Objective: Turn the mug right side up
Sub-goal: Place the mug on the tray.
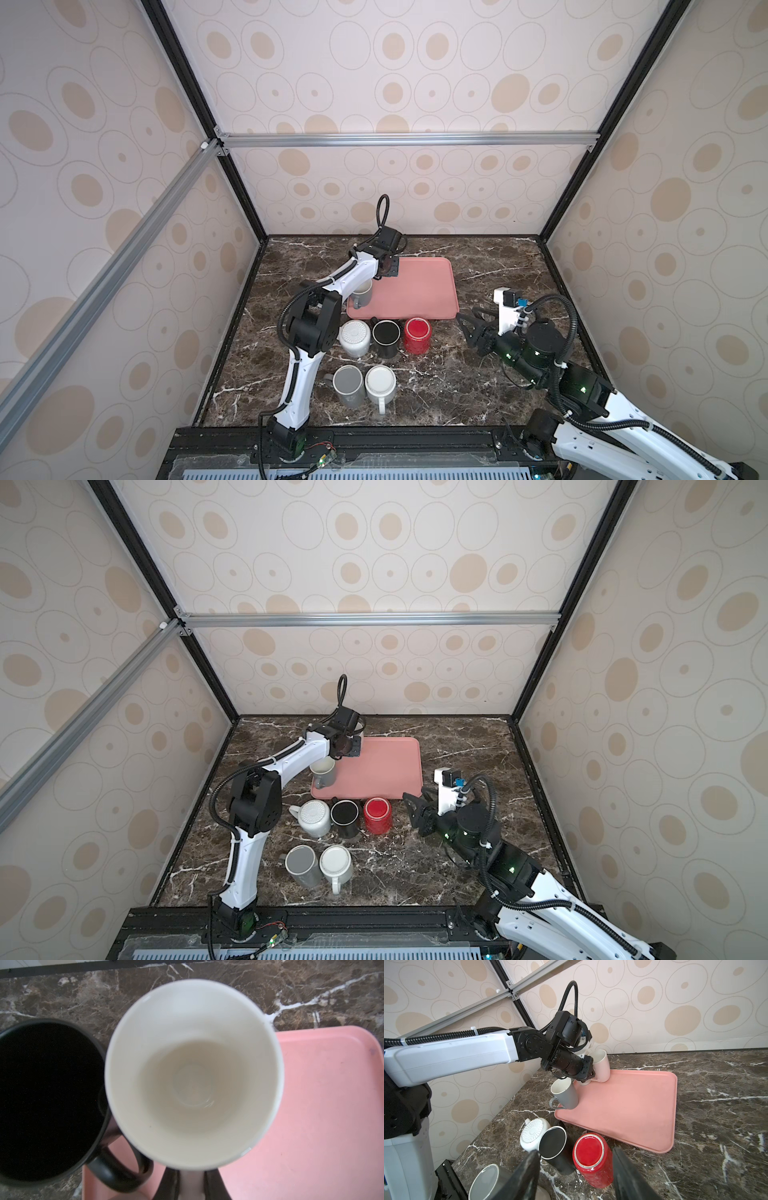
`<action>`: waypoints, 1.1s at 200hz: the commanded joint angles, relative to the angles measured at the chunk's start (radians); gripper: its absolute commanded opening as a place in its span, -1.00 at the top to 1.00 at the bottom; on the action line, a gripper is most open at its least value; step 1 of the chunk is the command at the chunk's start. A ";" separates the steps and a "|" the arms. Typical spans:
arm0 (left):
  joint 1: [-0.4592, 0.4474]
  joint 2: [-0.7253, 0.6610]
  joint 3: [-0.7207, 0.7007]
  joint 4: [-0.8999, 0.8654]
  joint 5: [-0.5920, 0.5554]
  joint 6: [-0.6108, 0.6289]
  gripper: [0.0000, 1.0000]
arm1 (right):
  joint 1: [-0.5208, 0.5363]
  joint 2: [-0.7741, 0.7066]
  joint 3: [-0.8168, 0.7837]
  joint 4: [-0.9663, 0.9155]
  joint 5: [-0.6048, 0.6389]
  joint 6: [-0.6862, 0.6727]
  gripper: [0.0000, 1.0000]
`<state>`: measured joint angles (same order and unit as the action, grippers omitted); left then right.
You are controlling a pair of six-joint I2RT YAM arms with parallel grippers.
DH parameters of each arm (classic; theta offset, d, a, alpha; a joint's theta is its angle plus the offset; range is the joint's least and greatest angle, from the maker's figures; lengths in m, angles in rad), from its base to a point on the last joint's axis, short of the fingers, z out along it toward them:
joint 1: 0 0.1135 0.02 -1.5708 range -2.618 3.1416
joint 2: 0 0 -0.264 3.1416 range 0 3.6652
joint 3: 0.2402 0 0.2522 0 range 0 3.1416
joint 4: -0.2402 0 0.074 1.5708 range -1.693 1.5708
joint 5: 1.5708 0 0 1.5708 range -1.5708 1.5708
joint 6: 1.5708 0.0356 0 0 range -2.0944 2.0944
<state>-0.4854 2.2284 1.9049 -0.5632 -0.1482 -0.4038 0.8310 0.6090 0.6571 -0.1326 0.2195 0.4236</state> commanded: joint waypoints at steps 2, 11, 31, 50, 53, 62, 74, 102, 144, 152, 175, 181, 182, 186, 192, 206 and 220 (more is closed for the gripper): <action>0.007 0.007 0.057 0.013 -0.026 -0.005 0.98 | 0.000 -0.017 -0.010 -0.009 0.021 -0.009 -0.16; 0.007 0.011 0.058 0.013 -0.017 -0.004 0.97 | -0.001 -0.020 -0.011 -0.012 0.024 -0.009 -0.16; 0.007 0.016 0.060 0.007 -0.014 -0.007 0.93 | -0.002 -0.026 -0.011 -0.015 0.029 -0.007 -0.17; 0.008 0.011 0.055 0.007 -0.016 -0.008 0.69 | -0.002 -0.026 -0.010 -0.016 0.027 -0.008 -0.19; 0.007 0.011 0.054 0.007 -0.016 -0.007 0.66 | -0.003 -0.026 -0.010 -0.015 0.027 -0.008 -0.20; 0.007 0.008 0.053 0.008 -0.016 -0.008 0.55 | -0.003 -0.025 -0.011 -0.015 0.027 -0.005 -0.21; 0.007 0.003 0.051 0.010 -0.014 -0.009 0.39 | -0.002 -0.023 -0.011 -0.015 0.027 -0.005 -0.23; 0.008 -0.029 0.029 0.029 -0.012 -0.013 0.19 | -0.002 -0.026 -0.011 -0.018 0.025 -0.002 -0.28; 0.007 -0.159 -0.077 0.119 0.029 -0.040 0.00 | -0.003 -0.017 -0.007 -0.032 0.025 0.004 -0.48; 0.007 -0.198 -0.110 0.147 0.046 -0.047 -0.04 | -0.001 -0.012 -0.007 -0.036 0.024 0.006 -0.55; 0.007 -0.310 -0.196 0.224 0.101 -0.069 -0.13 | -0.002 0.013 -0.001 -0.052 0.008 0.013 -0.71; 0.006 -0.343 -0.225 0.243 0.115 -0.074 -0.17 | -0.003 0.021 0.001 -0.058 0.004 0.015 -0.74; 0.006 -0.348 -0.228 0.245 0.118 -0.074 -0.17 | -0.003 0.023 0.002 -0.059 0.004 0.017 -0.75; 0.005 -0.369 -0.250 0.263 0.125 -0.078 -0.20 | -0.003 0.029 0.004 -0.064 0.002 0.018 -0.76; 0.004 -0.403 -0.281 0.287 0.141 -0.083 -0.24 | -0.003 0.041 0.008 -0.071 -0.002 0.021 -0.77; 0.001 -0.489 -0.374 0.352 0.182 -0.102 -0.35 | -0.002 0.073 0.016 -0.089 -0.009 0.027 -0.82; -0.002 -0.576 -0.481 0.431 0.235 -0.129 -0.45 | -0.003 0.113 0.025 -0.106 -0.016 0.037 -0.87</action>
<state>-0.4828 1.7630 1.5490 -0.2745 -0.0116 -0.4778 0.8299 0.6739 0.6579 -0.1913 0.2203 0.4427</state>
